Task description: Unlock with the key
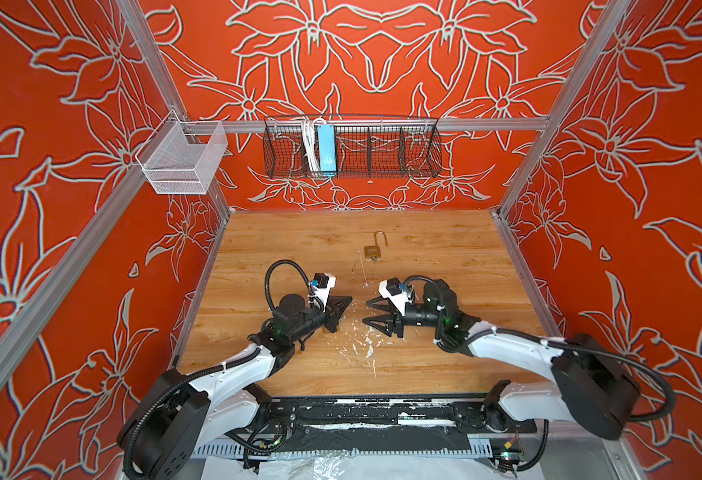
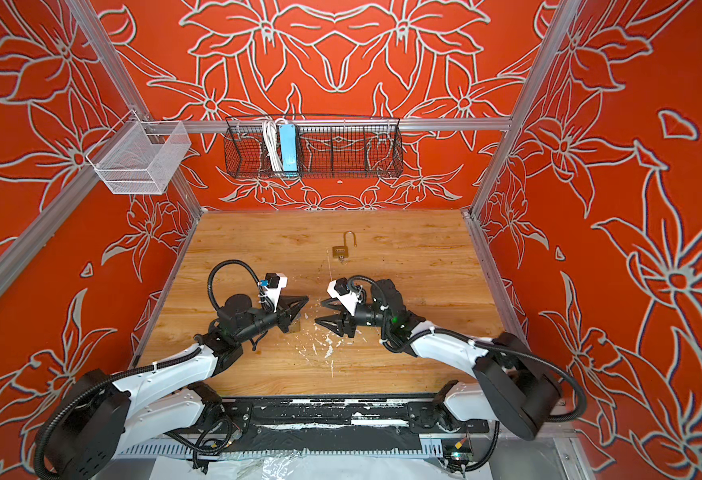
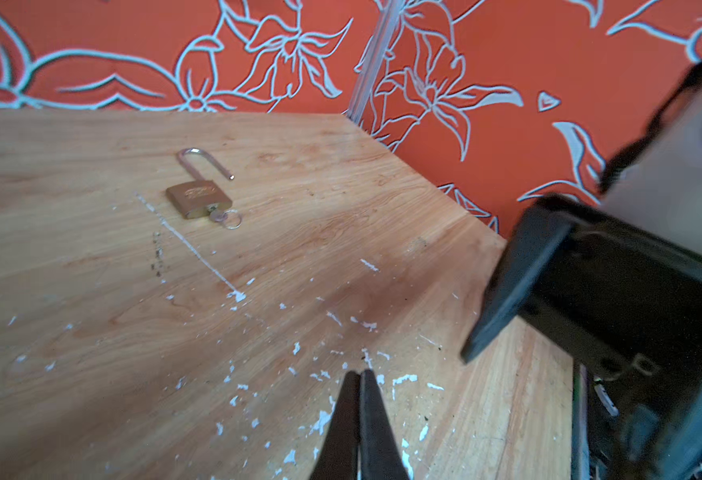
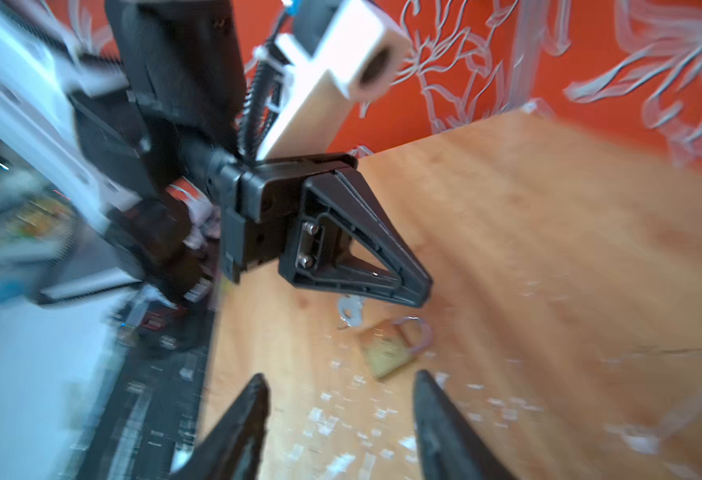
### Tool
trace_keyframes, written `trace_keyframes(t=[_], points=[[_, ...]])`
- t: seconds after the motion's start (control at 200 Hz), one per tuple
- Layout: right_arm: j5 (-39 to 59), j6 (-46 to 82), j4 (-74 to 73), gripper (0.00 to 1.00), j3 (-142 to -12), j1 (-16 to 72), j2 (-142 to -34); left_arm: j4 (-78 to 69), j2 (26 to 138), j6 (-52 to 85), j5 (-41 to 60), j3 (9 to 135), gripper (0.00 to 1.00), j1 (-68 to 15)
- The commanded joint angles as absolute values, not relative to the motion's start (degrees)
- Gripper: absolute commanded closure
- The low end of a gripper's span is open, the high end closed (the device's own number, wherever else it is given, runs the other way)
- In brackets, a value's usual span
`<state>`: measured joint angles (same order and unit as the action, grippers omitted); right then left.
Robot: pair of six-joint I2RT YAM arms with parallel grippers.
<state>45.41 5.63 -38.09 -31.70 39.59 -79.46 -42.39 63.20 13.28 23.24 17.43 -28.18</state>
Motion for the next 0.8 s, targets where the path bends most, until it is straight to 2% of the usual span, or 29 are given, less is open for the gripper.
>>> trace_keyframes(t=[0.0,0.14,0.28,0.796], points=[[54.98,13.83,-45.18,0.51,-32.35,39.11,-82.86,-56.5,63.71,12.59,26.73,16.85,1.0,-28.39],[53.94,14.29,-45.96,0.52,-32.33,39.11,-83.61,-61.48,65.23,16.0,26.9,16.16,1.0,-28.39],[53.66,16.77,-52.2,0.59,-30.87,39.19,-83.62,-64.01,67.27,19.1,29.26,17.08,1.0,-28.39],[51.02,16.96,-53.93,0.62,-30.92,40.86,-85.25,-72.25,73.34,24.56,31.97,17.42,1.0,-29.26]])
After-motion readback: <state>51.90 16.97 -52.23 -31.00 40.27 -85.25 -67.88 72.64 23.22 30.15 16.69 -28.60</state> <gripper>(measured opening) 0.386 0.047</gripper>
